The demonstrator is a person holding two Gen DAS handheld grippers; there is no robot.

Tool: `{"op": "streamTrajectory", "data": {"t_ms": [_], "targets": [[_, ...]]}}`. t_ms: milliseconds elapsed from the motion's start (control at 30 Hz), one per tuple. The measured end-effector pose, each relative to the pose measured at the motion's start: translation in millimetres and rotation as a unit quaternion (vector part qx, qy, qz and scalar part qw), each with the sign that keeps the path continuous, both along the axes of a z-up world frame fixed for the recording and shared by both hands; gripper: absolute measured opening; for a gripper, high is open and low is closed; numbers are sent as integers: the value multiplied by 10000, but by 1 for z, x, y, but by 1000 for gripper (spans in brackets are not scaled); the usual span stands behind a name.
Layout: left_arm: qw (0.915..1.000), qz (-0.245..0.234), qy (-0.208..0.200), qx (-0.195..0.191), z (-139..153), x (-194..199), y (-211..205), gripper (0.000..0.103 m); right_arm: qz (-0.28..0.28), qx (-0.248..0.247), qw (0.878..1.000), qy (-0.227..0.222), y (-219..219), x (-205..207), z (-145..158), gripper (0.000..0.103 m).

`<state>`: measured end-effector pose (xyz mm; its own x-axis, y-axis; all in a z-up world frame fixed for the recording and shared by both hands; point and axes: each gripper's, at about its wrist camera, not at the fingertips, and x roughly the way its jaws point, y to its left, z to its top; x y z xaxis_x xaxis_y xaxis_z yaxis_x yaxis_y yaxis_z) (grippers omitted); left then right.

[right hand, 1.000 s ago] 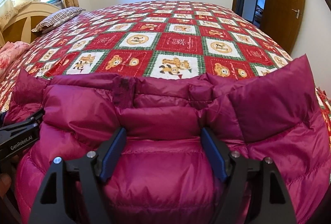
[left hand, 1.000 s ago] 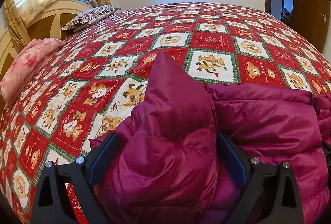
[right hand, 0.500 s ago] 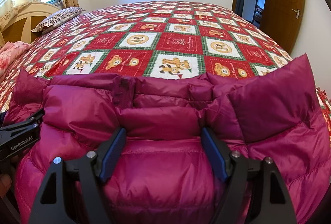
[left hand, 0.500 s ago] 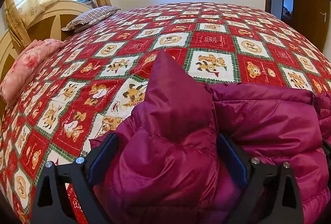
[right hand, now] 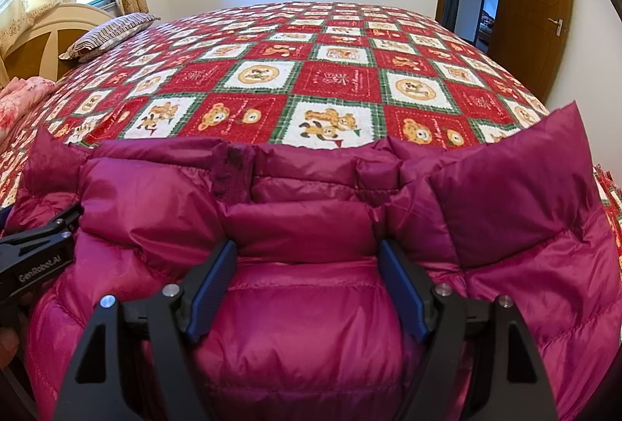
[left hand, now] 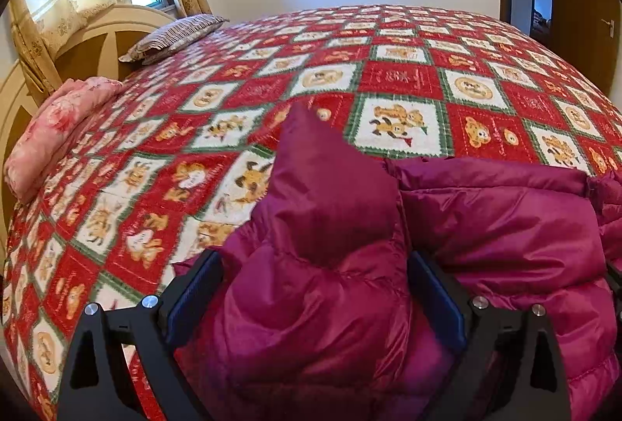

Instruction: Fold large clothes

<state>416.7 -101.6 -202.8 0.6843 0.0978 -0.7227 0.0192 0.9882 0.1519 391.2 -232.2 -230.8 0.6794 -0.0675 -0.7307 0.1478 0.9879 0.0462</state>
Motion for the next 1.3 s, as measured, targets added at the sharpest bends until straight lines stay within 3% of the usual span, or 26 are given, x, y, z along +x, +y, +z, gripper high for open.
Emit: {"op": "streamTrajectory", "data": {"t_ms": [67, 167, 300, 400, 567, 833, 933, 1100, 1300], "targets": [[9998, 63, 88, -162, 11, -10, 5, 97, 30, -21, 10000, 28, 0, -2, 4, 78], [9979, -243, -109, -590, 35, -39, 6, 97, 23, -19, 10000, -57, 3, -23, 20, 78], [9962, -634, -426, -407, 41, -71, -12, 97, 41, -143, 9998, -167, 11, -55, 26, 78], [9973, -665, -315, 49, 20, -68, -26, 97, 58, -309, 9995, -103, 20, -58, 16, 79], [9976, -607, -320, -64, 5, -65, -18, 97, 13, -580, 9982, -164, 26, -57, 3, 80], [9980, -532, -332, 99, 2, -69, -24, 98, 9, -537, 9986, -25, 25, -54, -3, 82], [9988, -283, -392, -57, 14, -86, -5, 98, 55, -524, 9986, -17, 24, -61, 3, 82], [9969, 51, -771, -148, 30, -138, 43, 98, 120, -637, 9976, -261, 39, -111, 15, 89], [9956, 358, -100, -865, -6, -147, 82, 98, -47, -699, 9970, -322, 41, -122, -4, 93]]}}
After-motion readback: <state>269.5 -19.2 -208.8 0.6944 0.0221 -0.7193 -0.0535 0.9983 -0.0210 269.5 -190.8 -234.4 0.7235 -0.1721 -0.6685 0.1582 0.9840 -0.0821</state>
